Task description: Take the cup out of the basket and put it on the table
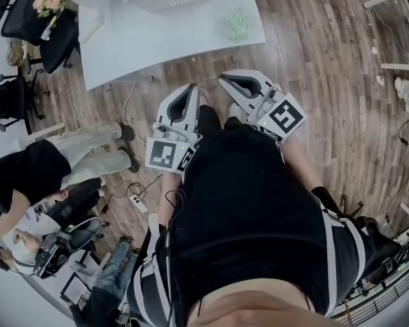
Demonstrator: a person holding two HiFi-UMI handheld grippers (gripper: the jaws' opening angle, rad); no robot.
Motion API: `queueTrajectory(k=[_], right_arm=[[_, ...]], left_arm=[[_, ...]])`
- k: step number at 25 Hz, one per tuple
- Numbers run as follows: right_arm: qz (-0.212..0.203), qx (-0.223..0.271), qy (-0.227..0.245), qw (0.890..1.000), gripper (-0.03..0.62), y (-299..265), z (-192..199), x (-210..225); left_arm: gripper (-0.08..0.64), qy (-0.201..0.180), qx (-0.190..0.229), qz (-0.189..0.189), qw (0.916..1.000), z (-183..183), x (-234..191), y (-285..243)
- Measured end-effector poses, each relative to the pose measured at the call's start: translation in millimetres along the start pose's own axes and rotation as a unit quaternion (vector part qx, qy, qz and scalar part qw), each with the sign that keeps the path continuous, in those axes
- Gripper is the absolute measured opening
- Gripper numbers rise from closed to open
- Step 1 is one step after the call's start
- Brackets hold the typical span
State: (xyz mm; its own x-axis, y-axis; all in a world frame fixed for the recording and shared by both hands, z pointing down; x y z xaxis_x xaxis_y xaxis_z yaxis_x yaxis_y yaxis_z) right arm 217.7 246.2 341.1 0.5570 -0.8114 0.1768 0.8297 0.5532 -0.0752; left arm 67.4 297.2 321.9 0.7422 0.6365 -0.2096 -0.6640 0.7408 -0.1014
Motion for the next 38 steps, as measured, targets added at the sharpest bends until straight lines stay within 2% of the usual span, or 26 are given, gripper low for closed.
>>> queueTrajectory(k=[10,26,38], right_arm=[[0.015,-0.003,0.009,1.000,0.018,-49,-7,-5],[0.048,-0.006,0.012,0.999,0.018,-149,-15,-35],[0.072,-0.012,0.008,0.997,0.018,-182,-16,-51]], left_arm=[[0.020,-0.007,-0.002,0.016,0.9999,-9,-54,7],[0.021,-0.020,-0.007,0.065,0.9976,-23,-152,41],[0.021,-0.009,-0.012,0.095,0.9954,-23,-181,60]])
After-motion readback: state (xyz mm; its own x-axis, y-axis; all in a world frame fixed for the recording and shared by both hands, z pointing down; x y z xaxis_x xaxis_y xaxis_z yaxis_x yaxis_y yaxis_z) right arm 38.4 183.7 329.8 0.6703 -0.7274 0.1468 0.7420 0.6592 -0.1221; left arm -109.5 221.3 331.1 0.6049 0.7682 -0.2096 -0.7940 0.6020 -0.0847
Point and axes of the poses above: the fingertips, and each gripper's own axes: y backward along the fingers, x to its right, z out of its underside, the point moved 7 cm from there along y, backward along the fingers, and after that the axes turned 12 degrees about z, right-handed, at the moved point
